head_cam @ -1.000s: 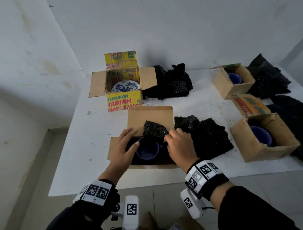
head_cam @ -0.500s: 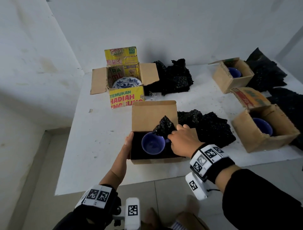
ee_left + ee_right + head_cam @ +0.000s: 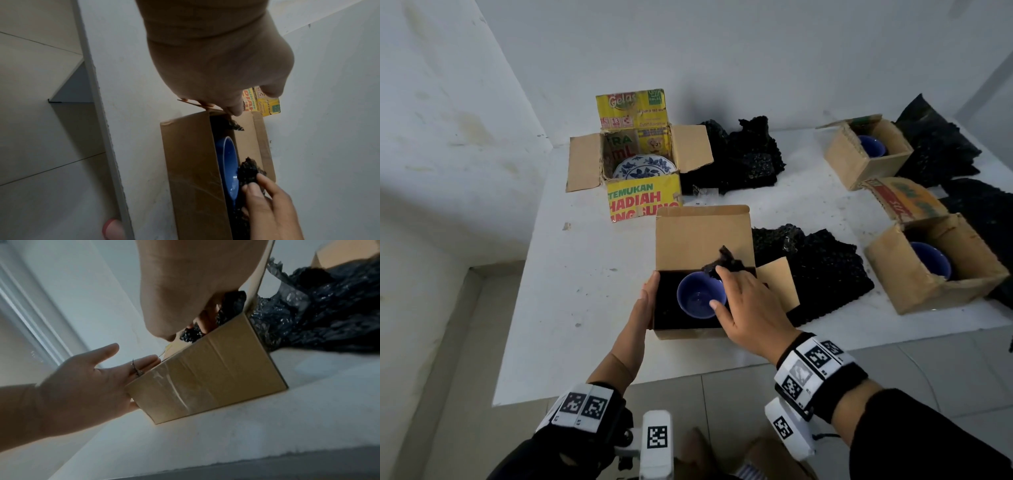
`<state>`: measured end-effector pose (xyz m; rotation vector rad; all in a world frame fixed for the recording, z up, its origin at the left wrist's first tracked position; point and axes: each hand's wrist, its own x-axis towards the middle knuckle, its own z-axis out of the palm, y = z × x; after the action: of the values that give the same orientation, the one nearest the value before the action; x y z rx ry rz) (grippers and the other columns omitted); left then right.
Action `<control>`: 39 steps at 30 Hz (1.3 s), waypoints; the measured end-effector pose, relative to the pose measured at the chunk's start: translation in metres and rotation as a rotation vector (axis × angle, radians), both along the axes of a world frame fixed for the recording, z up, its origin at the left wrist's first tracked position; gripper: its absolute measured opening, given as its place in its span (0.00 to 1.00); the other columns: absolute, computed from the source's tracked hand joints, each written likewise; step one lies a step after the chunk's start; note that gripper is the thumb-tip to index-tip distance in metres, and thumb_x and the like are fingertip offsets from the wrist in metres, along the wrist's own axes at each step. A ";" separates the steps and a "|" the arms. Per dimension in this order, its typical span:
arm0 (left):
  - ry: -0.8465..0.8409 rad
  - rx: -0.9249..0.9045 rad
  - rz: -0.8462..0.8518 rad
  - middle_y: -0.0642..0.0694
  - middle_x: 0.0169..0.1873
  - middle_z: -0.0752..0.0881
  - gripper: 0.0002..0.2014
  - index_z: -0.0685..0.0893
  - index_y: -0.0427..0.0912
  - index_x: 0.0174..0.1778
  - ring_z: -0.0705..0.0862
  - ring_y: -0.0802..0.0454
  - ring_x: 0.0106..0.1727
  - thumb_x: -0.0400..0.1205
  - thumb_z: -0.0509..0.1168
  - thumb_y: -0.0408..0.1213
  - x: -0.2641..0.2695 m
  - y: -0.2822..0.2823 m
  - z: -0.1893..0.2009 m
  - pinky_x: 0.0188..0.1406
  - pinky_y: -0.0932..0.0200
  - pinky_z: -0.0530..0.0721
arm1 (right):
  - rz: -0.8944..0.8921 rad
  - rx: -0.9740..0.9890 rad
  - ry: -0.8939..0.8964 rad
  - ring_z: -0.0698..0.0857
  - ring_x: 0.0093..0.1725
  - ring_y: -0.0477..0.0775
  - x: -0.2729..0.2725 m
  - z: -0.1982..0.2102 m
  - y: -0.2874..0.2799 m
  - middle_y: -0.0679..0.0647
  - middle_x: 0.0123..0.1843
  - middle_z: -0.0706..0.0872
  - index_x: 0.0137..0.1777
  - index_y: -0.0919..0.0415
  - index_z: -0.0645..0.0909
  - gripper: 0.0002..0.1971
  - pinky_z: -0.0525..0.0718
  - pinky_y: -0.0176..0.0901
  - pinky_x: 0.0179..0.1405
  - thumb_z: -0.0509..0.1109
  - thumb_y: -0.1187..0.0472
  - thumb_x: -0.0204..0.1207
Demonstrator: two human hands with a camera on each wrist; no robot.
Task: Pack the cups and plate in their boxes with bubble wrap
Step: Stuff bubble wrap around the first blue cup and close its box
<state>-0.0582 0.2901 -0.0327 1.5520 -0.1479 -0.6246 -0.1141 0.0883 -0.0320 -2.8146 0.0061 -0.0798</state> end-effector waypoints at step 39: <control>-0.129 0.052 -0.046 0.68 0.78 0.61 0.27 0.57 0.59 0.81 0.59 0.74 0.77 0.83 0.41 0.55 0.004 -0.001 -0.019 0.70 0.77 0.61 | -0.062 0.004 0.375 0.57 0.81 0.59 0.004 0.011 0.010 0.63 0.82 0.56 0.82 0.67 0.46 0.33 0.58 0.48 0.80 0.53 0.55 0.82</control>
<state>-0.0545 0.2893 -0.0516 1.6433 -0.2669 -0.5680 -0.1101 0.0979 -0.0211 -2.7808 0.1788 0.4322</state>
